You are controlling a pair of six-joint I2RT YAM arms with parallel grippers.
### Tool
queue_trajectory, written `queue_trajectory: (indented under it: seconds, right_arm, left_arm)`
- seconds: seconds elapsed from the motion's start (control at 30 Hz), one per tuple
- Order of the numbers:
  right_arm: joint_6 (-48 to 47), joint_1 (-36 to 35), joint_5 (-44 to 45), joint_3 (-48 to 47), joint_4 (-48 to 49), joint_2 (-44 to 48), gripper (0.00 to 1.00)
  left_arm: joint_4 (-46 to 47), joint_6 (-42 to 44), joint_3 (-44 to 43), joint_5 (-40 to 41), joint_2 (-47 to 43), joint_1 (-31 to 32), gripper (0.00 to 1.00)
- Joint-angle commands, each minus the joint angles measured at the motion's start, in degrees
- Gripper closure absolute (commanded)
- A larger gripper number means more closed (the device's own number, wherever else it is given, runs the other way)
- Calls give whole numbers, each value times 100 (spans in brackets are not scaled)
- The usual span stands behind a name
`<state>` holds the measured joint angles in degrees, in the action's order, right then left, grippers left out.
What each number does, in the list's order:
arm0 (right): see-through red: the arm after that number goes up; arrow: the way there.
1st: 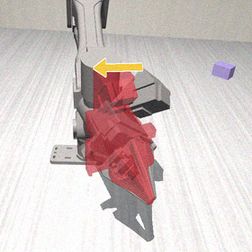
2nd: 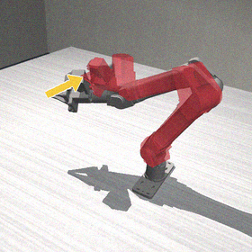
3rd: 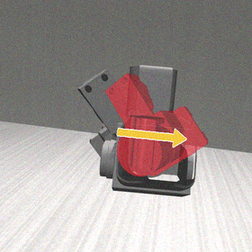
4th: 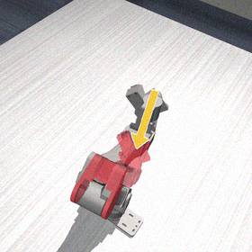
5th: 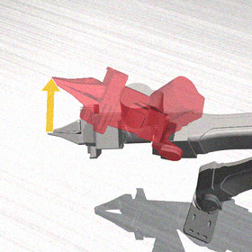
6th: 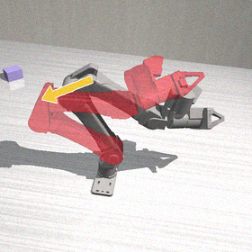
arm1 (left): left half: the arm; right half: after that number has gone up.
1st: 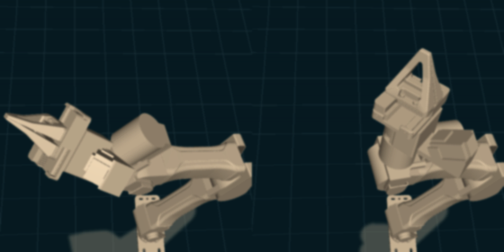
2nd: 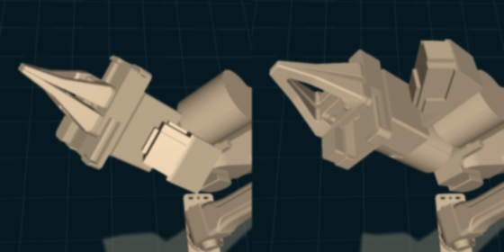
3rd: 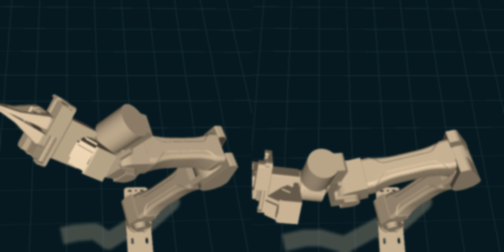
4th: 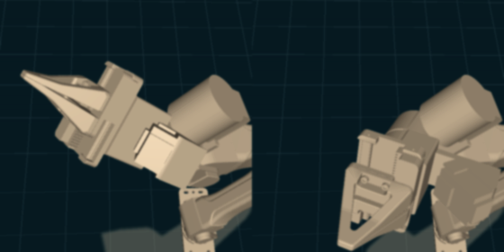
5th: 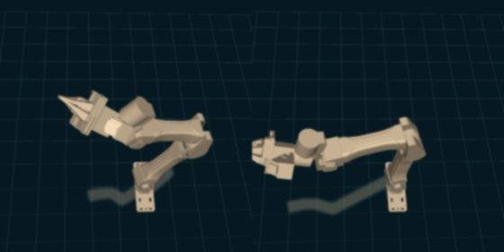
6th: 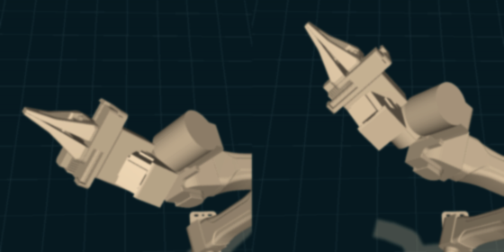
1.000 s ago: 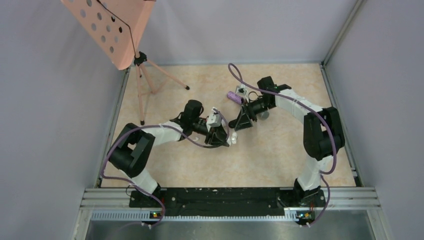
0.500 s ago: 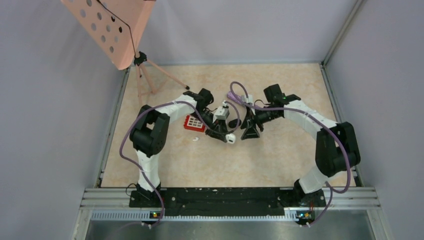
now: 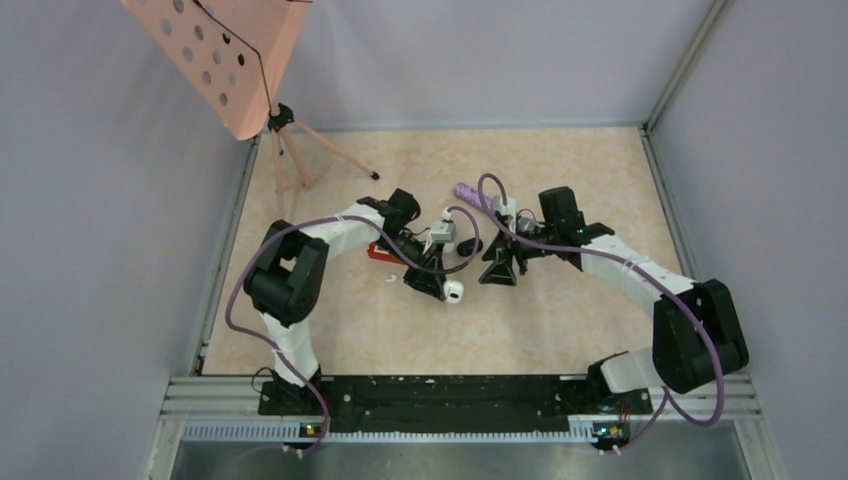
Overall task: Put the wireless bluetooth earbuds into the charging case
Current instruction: Adjust the charging case.
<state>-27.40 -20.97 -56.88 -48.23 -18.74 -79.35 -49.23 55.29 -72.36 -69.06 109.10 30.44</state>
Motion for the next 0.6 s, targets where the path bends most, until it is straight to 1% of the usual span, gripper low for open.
queue_trajectory:
  seconds: [0.0, 0.17, 0.37, 0.4, 0.5, 0.57]
  right_arm:
    - [994, -206, -167, 184, 1165, 178, 35]
    - [1319, -393, -397, 239, 1520, 9, 35]
    - [1577, -466, -638, 226, 1837, -203, 35]
    - [1654, -480, -680, 226, 2004, -228, 35]
    - [1700, -545, -600, 203, 2100, -297, 37]
    - [1696, -557, -592, 162, 2078, -365, 41]
  left_arm:
    - [1606, -1649, 327, 272, -698, 9, 100]
    - [1956, -1966, 491, 161, -873, 49, 100]
    - [1959, -2076, 435, 168, -849, 86, 100]
    - [1928, -2087, 407, 157, -824, 88, 100]
    - [1906, -2088, 364, 57, -787, 91, 100]
    - [1903, -2107, 345, 21, -776, 102, 100]
